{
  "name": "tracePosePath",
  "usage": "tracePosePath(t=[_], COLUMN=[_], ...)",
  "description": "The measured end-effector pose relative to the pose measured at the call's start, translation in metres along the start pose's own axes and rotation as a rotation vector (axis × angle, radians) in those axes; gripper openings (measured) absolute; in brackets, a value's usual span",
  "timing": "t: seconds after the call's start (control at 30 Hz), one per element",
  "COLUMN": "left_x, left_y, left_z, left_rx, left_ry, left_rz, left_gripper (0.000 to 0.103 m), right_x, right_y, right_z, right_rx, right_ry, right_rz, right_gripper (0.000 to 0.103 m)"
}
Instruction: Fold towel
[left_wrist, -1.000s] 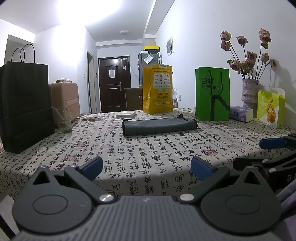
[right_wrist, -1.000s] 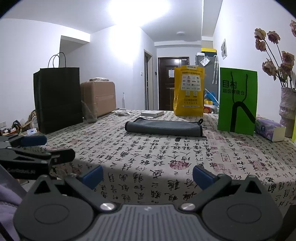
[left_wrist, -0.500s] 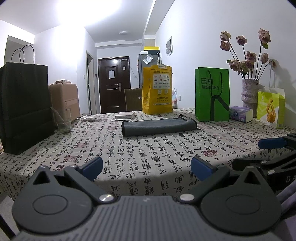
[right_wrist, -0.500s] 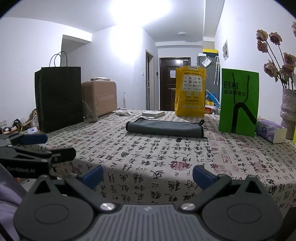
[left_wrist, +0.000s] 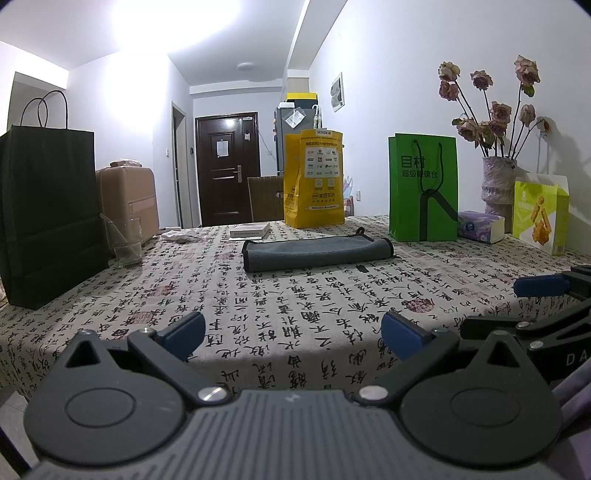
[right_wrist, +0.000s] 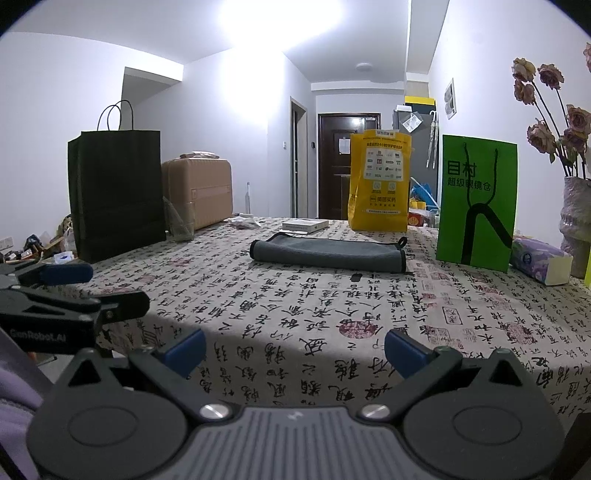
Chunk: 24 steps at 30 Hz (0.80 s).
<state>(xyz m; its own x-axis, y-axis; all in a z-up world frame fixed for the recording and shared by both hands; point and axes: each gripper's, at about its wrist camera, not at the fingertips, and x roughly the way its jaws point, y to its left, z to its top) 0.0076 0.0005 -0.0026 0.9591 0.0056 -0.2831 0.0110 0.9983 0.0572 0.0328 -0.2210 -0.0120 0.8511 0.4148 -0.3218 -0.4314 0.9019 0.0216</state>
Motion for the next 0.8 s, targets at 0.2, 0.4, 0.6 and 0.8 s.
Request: tracePosePath(t=[0.2, 0.4, 0.6, 0.8], left_x=[0.0001, 0.0001, 0.0001, 0.0], left_y=[-0.0001, 0.0, -0.0002, -0.0002], left_z=[0.0001, 0.0004, 0.0004, 0.0003], left_rx=[0.0, 0.0, 0.0, 0.0], left_ry=[0.0, 0.001, 0.001, 0.0], left_rz=[-0.001, -0.001, -0.001, -0.001], left_gripper=[0.103, 0.103, 0.103, 0.103], right_x=[0.0002, -0.0001, 0.0006, 0.0017], right_y=[-0.0003, -0.0002, -0.0005, -0.0002], right_z=[0.0, -0.0002, -0.0012, -0.0022], right_rx=[0.001, 0.001, 0.003, 0.007], right_ry=[0.0, 0.0, 0.003, 0.005], right_rz=[-0.001, 0.001, 0.004, 0.0], right_gripper=[0.103, 0.103, 0.103, 0.103])
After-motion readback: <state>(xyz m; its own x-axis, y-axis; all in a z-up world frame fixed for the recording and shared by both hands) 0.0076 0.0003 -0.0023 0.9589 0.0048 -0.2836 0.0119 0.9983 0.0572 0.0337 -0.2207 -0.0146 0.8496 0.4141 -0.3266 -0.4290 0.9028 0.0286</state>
